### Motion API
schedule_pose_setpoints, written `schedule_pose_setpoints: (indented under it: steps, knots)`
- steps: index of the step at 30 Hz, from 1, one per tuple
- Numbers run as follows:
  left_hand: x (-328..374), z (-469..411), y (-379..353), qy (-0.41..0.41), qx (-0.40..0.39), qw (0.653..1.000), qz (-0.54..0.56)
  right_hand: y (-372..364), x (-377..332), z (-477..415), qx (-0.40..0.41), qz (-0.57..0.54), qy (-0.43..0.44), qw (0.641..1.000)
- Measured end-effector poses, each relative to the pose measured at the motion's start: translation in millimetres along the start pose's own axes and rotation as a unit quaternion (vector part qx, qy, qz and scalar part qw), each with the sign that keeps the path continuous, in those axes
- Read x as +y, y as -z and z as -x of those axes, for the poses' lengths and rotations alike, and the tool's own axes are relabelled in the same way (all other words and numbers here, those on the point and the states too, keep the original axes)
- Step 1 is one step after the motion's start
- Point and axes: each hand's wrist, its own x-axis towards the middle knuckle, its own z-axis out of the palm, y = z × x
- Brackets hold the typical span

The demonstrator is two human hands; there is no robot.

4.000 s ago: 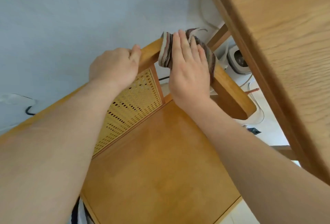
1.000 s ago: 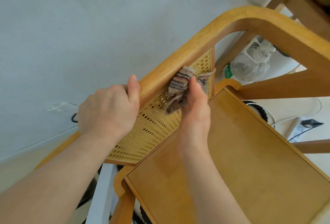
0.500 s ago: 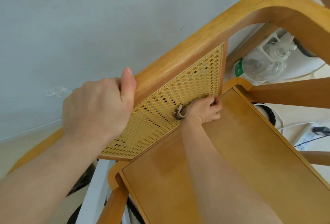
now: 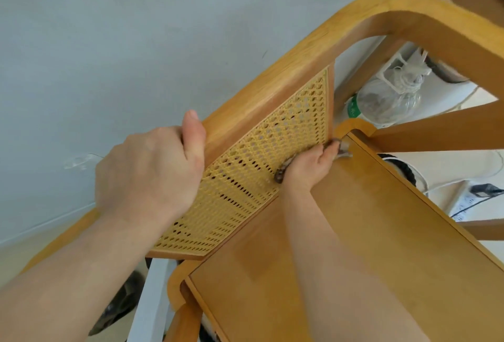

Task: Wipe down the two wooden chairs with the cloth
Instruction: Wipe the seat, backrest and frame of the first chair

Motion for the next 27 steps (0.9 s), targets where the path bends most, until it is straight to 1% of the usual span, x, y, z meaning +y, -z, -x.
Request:
schedule_pose_setpoints:
  steps: [1, 2, 3, 4, 5, 7, 8, 10, 11, 12, 13, 14, 15, 16, 17, 18, 19, 20, 21, 22, 23, 24, 25, 26, 27]
  knots:
    - [-0.8, -1.1, -0.2, -0.001, 0.006, 1.0, -0.001, 1.6, -0.5, -1.1, 0.01, -0.006, -0.036, 0.999]
    - [-1.4, -1.0, 0.0, -0.001, 0.008, 1.0, -0.003, 0.5, -4.8, 4.0, 0.008, -0.019, -0.053, 0.998]
    - [-1.7, -0.2, 0.4, -0.002, 0.006, 1.0, -0.004, -2.9, -15.5, 19.2, -0.007, -0.048, -0.043, 0.998]
    - [-2.0, 0.3, 0.7, -0.003, 0.004, 1.0, -0.004, -9.6, -29.0, 43.9, -0.032, -0.086, 0.005, 0.996]
    - [-2.0, 0.6, 1.1, -0.002, -0.002, 1.0, -0.004, -16.6, -42.5, 74.4, -0.055, -0.099, 0.081, 0.99]
    - [-2.3, 0.4, 2.1, -0.001, -0.012, 1.0, -0.003, -24.8, -59.0, 126.7, -0.066, -0.07, 0.242, 0.966]
    - [-2.0, 0.4, 2.6, 0.0, -0.012, 1.0, -0.001, -26.4, -60.2, 132.8, -0.074, -0.062, 0.299, 0.949]
    - [-1.0, 1.0, 2.4, -0.004, -0.011, 1.0, 0.0, -21.4, -43.3, 112.9, -0.113, 0.0, 0.373, 0.921]
    - [-1.2, 0.4, 1.7, -0.009, -0.008, 1.0, -0.003, -15.1, -27.8, 91.8, -0.117, 0.032, 0.367, 0.922]
    - [-2.0, -0.1, 0.7, -0.013, -0.002, 1.0, -0.005, -10.2, -11.3, 71.6, -0.1, 0.047, 0.311, 0.944]
    - [-3.7, -0.1, 0.2, -0.017, 0.003, 1.0, -0.006, -4.4, 2.5, 56.9, -0.062, 0.034, 0.205, 0.976]
    - [-4.5, 0.3, -0.7, -0.019, 0.007, 1.0, -0.006, 0.0, 15.0, 46.3, -0.017, 0.014, 0.086, 0.996]
    - [-4.6, 0.1, -1.5, -0.021, 0.009, 1.0, -0.007, 4.5, 22.5, 39.8, 0.013, -0.011, 0.017, 1.0]
    - [-4.4, -0.5, -1.8, -0.021, 0.009, 1.0, -0.008, 6.8, 23.2, 38.0, 0.026, -0.022, -0.018, 0.999]
    - [-3.7, -1.0, -1.6, -0.019, 0.009, 1.0, -0.009, 5.3, 20.4, 42.2, 0.015, -0.014, -0.027, 0.999]
    - [-3.9, -1.0, -1.3, -0.016, 0.008, 1.0, -0.009, 0.6, 9.3, 59.0, -0.013, -0.027, -0.026, 0.999]
    - [-3.9, -0.4, -1.2, -0.015, 0.007, 1.0, -0.008, -3.7, -4.3, 85.6, -0.044, -0.058, 0.025, 0.997]
    - [-3.7, -0.2, -0.9, -0.015, 0.006, 1.0, -0.006, -6.9, -18.4, 117.0, -0.065, -0.078, 0.11, 0.989]
    - [-3.6, -0.6, -0.4, -0.014, 0.005, 1.0, -0.003, -9.0, -27.2, 147.1, -0.075, -0.082, 0.205, 0.972]
    - [-3.9, -0.8, 0.2, -0.013, 0.007, 1.0, 0.001, -12.5, -30.3, 162.1, -0.092, -0.088, 0.273, 0.953]
    - [-4.3, -0.5, 0.4, -0.011, 0.009, 1.0, 0.003, -17.4, -29.4, 158.9, -0.127, -0.083, 0.32, 0.935]
    - [-3.5, 0.0, -0.6, -0.012, 0.011, 1.0, 0.001, -18.5, -21.7, 145.9, -0.143, -0.054, 0.364, 0.919]
    - [-2.7, -0.1, -1.9, -0.015, 0.01, 1.0, -0.003, -14.1, -8.5, 128.9, -0.141, -0.013, 0.392, 0.909]
    - [-2.9, -0.7, -2.6, -0.016, 0.009, 1.0, -0.006, -6.4, 10.7, 110.1, -0.134, 0.022, 0.385, 0.913]
    - [-3.7, -1.0, -2.5, -0.017, 0.011, 1.0, -0.008, 2.5, 30.5, 93.9, -0.118, 0.051, 0.338, 0.933]
